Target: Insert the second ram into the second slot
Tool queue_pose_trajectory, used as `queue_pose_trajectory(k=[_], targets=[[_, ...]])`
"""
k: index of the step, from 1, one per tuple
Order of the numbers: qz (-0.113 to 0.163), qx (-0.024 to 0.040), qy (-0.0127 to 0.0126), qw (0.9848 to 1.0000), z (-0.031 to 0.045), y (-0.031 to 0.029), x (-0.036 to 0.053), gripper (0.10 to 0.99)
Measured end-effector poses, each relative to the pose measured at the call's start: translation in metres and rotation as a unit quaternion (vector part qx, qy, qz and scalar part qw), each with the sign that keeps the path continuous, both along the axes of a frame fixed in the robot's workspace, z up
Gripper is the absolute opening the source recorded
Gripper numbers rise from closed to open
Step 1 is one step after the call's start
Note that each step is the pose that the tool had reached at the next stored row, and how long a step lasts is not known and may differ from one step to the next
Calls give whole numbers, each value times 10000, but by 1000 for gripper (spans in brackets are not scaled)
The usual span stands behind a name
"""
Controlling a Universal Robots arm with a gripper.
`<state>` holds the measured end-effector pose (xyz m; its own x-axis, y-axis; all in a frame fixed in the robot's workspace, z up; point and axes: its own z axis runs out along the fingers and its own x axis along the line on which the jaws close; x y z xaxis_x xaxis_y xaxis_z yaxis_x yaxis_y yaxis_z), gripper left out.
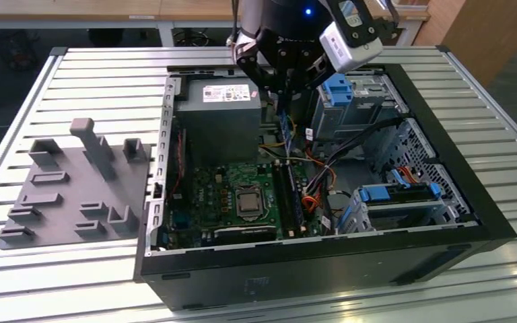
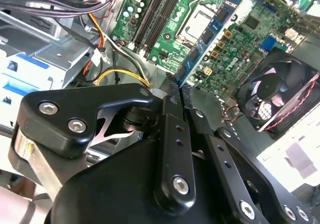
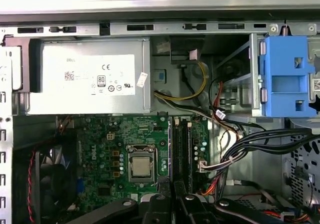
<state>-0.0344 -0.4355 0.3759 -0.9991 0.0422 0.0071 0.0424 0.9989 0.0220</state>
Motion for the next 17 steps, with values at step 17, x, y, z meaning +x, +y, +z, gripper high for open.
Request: queue_pose_trajectory(k=[17], targets=[[1,18,0,10000,-170,-56,0,137]])
